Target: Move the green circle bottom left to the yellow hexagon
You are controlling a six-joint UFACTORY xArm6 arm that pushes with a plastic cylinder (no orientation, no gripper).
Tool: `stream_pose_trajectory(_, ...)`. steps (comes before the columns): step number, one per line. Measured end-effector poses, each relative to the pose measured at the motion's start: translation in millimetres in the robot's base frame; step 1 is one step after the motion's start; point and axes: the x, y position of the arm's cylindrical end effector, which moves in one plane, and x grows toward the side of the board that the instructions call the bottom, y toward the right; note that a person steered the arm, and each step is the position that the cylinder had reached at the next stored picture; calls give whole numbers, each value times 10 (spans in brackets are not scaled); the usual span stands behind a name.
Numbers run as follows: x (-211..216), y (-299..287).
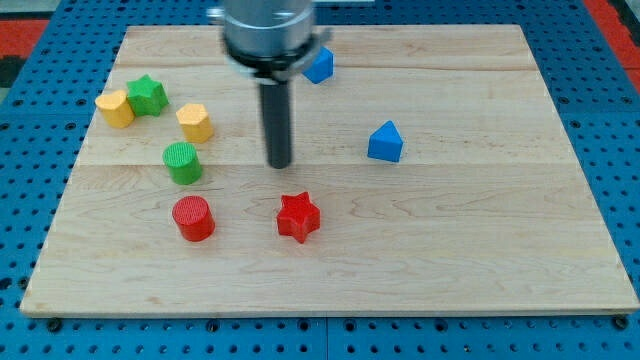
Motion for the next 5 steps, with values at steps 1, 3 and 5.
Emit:
stream_pose_trajectory(1,0,-454)
stream_pose_trajectory(3,-185,-597)
stream_pose_trajectory(5,-288,-1141)
